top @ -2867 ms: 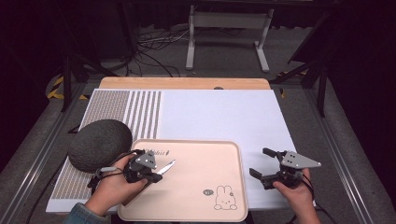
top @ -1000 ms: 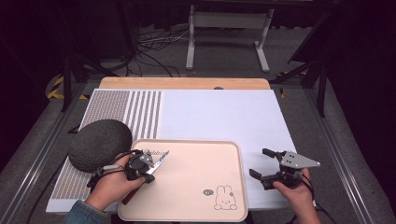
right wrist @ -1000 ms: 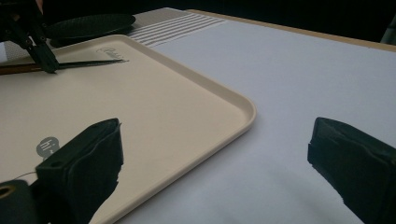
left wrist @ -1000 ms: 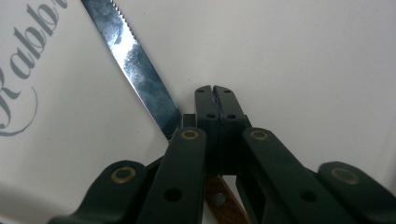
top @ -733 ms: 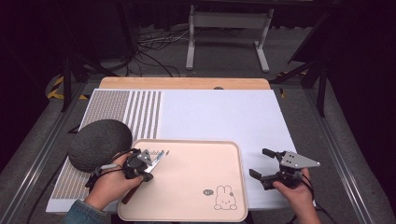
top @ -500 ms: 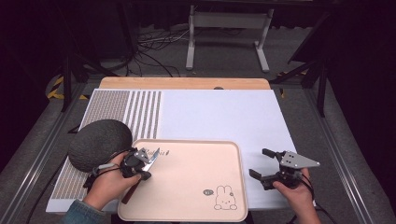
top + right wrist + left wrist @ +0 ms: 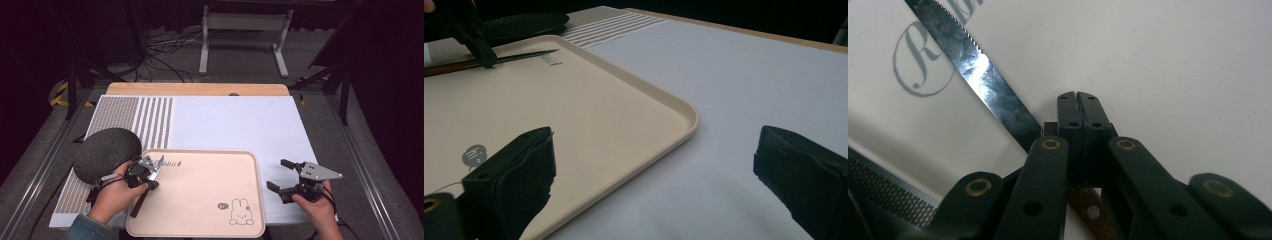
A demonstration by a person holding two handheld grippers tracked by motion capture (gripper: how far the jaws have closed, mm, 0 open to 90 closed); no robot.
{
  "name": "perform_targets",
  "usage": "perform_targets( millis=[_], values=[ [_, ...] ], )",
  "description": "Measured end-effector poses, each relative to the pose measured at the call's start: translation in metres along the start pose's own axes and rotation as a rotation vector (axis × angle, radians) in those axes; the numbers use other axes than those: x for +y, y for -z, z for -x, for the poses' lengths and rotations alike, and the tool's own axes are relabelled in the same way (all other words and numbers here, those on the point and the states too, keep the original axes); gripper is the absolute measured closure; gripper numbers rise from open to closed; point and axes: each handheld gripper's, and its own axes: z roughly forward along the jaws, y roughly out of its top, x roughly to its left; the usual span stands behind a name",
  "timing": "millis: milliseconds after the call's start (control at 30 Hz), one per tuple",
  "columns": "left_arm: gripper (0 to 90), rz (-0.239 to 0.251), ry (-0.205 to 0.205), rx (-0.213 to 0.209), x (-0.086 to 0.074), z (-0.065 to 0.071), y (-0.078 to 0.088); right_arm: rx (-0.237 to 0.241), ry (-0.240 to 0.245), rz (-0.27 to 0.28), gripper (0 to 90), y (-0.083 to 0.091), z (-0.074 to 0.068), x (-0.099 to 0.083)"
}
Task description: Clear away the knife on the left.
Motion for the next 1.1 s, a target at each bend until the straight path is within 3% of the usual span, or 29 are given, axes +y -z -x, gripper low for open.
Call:
perform_targets(
  millis=[400, 533, 633, 933, 1100],
  values=[
    [90.0, 0.022, 0.071, 0.046, -0.007, -0.008, 0.003, 0.003, -0.001, -0.003, 3.9, -0.001, 0.0, 0.0],
    [89.9, 0.034, 0.077, 0.058, -0.008, -0.01, 0.004, 0.003, -0.002, -0.004, 3.9, -0.001, 0.0, 0.0],
    [89.9, 0.037, 0.111, 0.057, -0.01, -0.01, 0.004, 0.003, -0.003, -0.003, 3.9, -0.001, 0.0, 0.0],
    [90.0, 0.052, 0.143, 0.063, -0.014, -0.014, 0.006, 0.004, -0.002, -0.005, 3.9, -0.002, 0.0, -0.001],
    [89.6, 0.054, 0.135, 0.061, -0.015, -0.014, 0.006, 0.003, -0.002, -0.006, 3.9, -0.001, 0.0, -0.001]
  ],
)
